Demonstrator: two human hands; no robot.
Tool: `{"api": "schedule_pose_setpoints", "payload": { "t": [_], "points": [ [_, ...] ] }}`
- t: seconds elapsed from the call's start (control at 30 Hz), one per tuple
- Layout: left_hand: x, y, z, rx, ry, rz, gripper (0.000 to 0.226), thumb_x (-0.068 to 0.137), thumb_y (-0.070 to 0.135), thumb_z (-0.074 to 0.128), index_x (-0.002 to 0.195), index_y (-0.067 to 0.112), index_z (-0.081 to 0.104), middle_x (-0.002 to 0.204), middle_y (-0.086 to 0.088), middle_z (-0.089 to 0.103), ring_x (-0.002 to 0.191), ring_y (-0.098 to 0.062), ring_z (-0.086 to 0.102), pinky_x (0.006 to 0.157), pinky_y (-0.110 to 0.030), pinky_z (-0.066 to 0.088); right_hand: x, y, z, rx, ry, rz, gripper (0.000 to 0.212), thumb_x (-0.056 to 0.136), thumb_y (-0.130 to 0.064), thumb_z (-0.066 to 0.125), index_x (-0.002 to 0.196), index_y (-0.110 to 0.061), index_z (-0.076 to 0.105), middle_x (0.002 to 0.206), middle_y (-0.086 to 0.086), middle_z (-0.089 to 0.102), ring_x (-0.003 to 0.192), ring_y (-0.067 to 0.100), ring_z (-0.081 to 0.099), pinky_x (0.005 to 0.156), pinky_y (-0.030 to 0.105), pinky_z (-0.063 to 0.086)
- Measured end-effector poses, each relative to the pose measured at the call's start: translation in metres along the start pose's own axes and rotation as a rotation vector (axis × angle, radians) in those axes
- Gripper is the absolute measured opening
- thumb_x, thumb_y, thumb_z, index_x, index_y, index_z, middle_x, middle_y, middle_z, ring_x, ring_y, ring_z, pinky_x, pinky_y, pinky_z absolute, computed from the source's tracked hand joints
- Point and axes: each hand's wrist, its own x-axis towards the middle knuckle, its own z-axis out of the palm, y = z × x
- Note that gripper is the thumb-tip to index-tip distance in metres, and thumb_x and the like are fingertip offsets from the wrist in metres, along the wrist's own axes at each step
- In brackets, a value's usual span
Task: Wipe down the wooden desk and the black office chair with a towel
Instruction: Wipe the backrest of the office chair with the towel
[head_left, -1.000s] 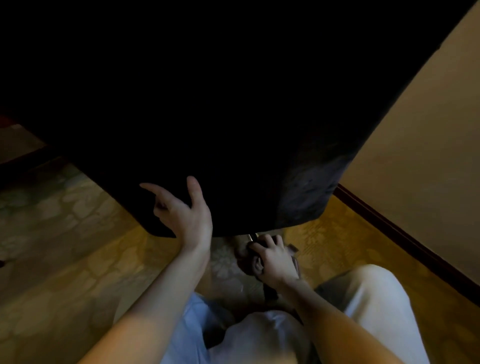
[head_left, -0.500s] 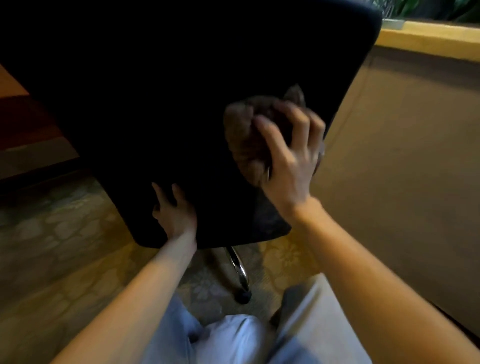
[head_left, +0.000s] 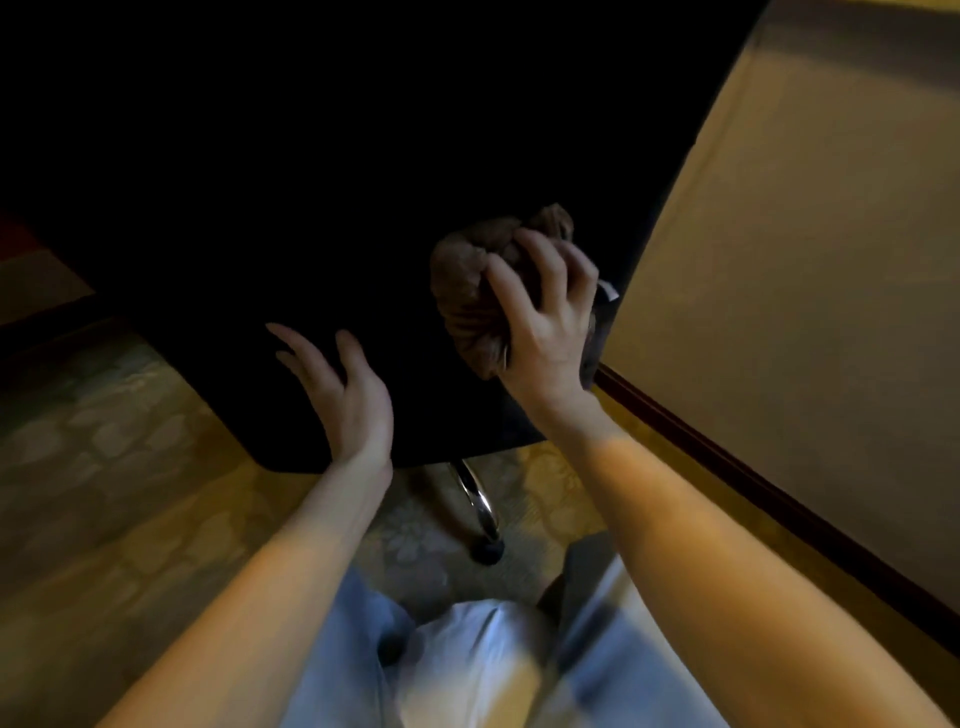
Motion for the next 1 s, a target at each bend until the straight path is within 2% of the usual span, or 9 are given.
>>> {"api": "schedule_pose_setpoints", "payload": {
  "t": [0.1,0.23,0.37,0.5,0.57,0.67,0.8,0.93,1.0],
  "points": [
    [-0.004,-0.008,0.01,0.04,0.039,0.094,0.076,0.101,0.062,0.036,0.159,0.046,-0.01,0.171,0.004,-0.012,0.158,-0.02,-0.002,0.126,-0.052,0.018,-0.059,0.01,0.008,-0.002,-0.158,0.04,0.051,0.087,-0.031,0.08,0.13,-0.023,0.055,0.143,0.011,0.04,0.131,0.039,0.035,0.099,0.061,0.043],
    [-0.002,-0.012,0.02,0.006,0.045,0.103,0.092,0.092,0.073,0.043,0.159,0.045,-0.015,0.17,0.005,-0.018,0.158,-0.019,-0.006,0.126,-0.056,0.018,-0.145,0.023,0.014,0.004,-0.422,0.111,0.044,0.094,-0.032,0.063,0.135,-0.025,0.051,0.146,0.013,0.037,0.135,0.041,0.032,0.105,0.062,0.04],
    [-0.004,-0.014,0.024,-0.024,0.06,0.121,0.093,0.096,0.063,0.047,0.16,0.039,-0.017,0.17,0.003,-0.018,0.158,-0.02,-0.006,0.127,-0.048,0.016,-0.195,0.024,0.017,0.026,-0.575,0.183,0.061,0.086,-0.022,0.079,0.14,-0.023,0.05,0.15,0.014,0.037,0.14,0.042,0.032,0.112,0.06,0.036],
    [-0.006,-0.01,0.029,-0.022,0.076,0.119,0.09,0.101,0.053,0.046,0.161,0.032,-0.017,0.17,0.0,-0.02,0.157,-0.015,-0.011,0.124,-0.035,0.009,-0.213,0.023,0.015,0.015,-0.695,0.216,0.053,0.09,-0.03,0.063,0.14,-0.022,0.047,0.149,0.016,0.035,0.138,0.045,0.032,0.112,0.06,0.034],
    [-0.006,-0.008,0.029,-0.011,0.082,0.122,0.089,0.1,0.052,0.044,0.161,0.031,-0.017,0.17,-0.001,-0.021,0.156,-0.014,-0.013,0.122,-0.032,0.007,-0.225,0.027,0.014,0.001,-0.802,0.226,0.062,0.084,-0.023,0.073,0.14,-0.021,0.046,0.149,0.018,0.036,0.137,0.047,0.033,0.11,0.062,0.039],
    [-0.007,-0.01,0.024,0.005,0.05,0.104,0.088,0.1,0.055,0.045,0.16,0.038,-0.018,0.17,0.001,-0.021,0.157,-0.018,-0.012,0.126,-0.043,0.011,-0.233,0.029,0.007,-0.007,-0.947,0.248,0.073,0.078,-0.019,0.084,0.141,-0.02,0.048,0.148,0.02,0.039,0.137,0.049,0.035,0.107,0.061,0.044],
    [-0.002,-0.016,0.016,0.038,0.03,0.091,0.088,0.099,0.061,0.046,0.157,0.047,-0.019,0.17,0.006,-0.02,0.158,-0.024,-0.008,0.126,-0.055,0.017,-0.22,0.023,0.004,-0.071,-1.071,0.244,0.073,0.076,-0.015,0.079,0.14,-0.024,0.044,0.145,0.016,0.039,0.129,0.044,0.04,0.1,0.056,0.05],
    [0.003,-0.014,0.004,0.06,0.019,0.102,0.084,0.104,0.054,0.045,0.159,0.042,-0.018,0.171,0.003,-0.017,0.158,-0.026,-0.003,0.125,-0.049,0.017,-0.185,0.012,-0.007,-0.062,-1.224,0.224,0.065,0.085,-0.026,0.069,0.146,-0.026,0.046,0.14,0.009,0.039,0.126,0.035,0.037,0.098,0.048,0.049],
    [0.009,-0.013,-0.005,0.07,0.002,0.079,0.083,0.105,0.051,0.045,0.159,0.041,-0.017,0.171,0.002,-0.014,0.158,-0.027,0.0,0.124,-0.048,0.018,-0.16,0.006,-0.017,-0.076,-1.125,0.229,0.063,0.085,-0.028,0.07,0.145,-0.025,0.05,0.135,0.01,0.044,0.122,0.034,0.041,0.092,0.048,0.053]
  ]
}}
